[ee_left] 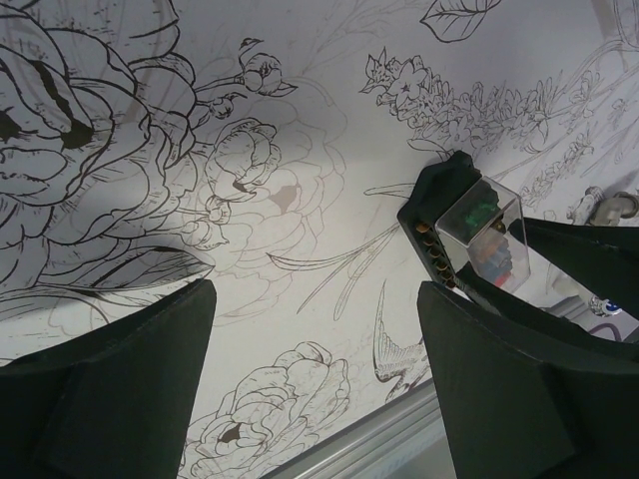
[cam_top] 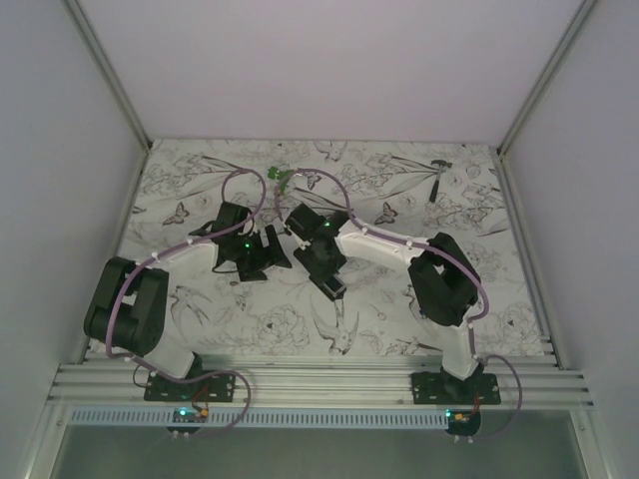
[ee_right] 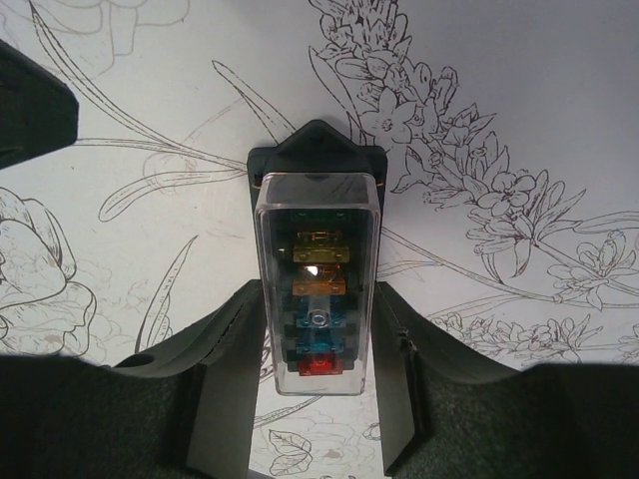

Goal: Snap on the fuse box
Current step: Close the fuse box cover on the fuse box base.

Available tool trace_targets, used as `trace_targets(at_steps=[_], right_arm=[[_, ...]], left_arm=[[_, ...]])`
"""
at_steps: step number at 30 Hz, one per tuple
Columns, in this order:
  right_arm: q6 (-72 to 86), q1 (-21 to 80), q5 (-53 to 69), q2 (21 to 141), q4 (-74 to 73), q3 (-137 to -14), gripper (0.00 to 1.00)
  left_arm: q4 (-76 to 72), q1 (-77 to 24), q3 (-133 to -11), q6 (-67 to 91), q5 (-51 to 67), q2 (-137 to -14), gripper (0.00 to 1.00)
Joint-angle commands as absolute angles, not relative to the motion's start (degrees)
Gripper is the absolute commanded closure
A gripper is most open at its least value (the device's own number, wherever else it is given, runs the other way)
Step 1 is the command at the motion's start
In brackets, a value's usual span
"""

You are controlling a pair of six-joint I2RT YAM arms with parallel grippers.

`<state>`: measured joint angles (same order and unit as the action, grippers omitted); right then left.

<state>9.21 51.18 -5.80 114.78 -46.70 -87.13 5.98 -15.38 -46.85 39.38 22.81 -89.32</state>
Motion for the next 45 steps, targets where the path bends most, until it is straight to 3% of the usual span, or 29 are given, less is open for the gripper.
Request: trace_targets(at_steps=[1, 10, 26, 29, 36, 42, 45], right_arm=[[8.7, 50.4, -2.9, 118.4, -48.2, -86.8, 0.69], [6.9, 45.5, 7.2, 117.1, -44.0, -80.0, 0.73], [7.5, 49.2, 0.2, 120.2, -41.0, -74.7, 0.81], [7.7, 49.2, 1.6, 115.2, -39.1, -74.3, 0.73], [8.4, 48.7, 2.5, 104.3, -35.3, -74.6, 0.41], [10.3, 45.7, 6.2, 97.7, -32.4, -69.6, 0.30], [11.4, 43.7, 9.8, 94.8, -30.0, -65.6, 0.32]], left_arm=[[6.4, -15.0, -45.9, 39.1, 23.1, -89.2, 0.15], [6.4, -15.1, -46.2, 39.2, 23.7, -89.3, 0.15], [6.1, -16.4, -47.4, 40.2, 24.9, -90.9, 0.17], [6.1, -18.0, -48.6, 40.0, 25.2, -91.4, 0.17], [6.0, -20.7, -52.1, 39.0, 24.9, -92.7, 0.24], [6.5, -23.9, -55.7, 36.7, 23.6, -94.2, 0.27], [6.9, -25.8, -58.1, 34.9, 23.0, -95.5, 0.30]])
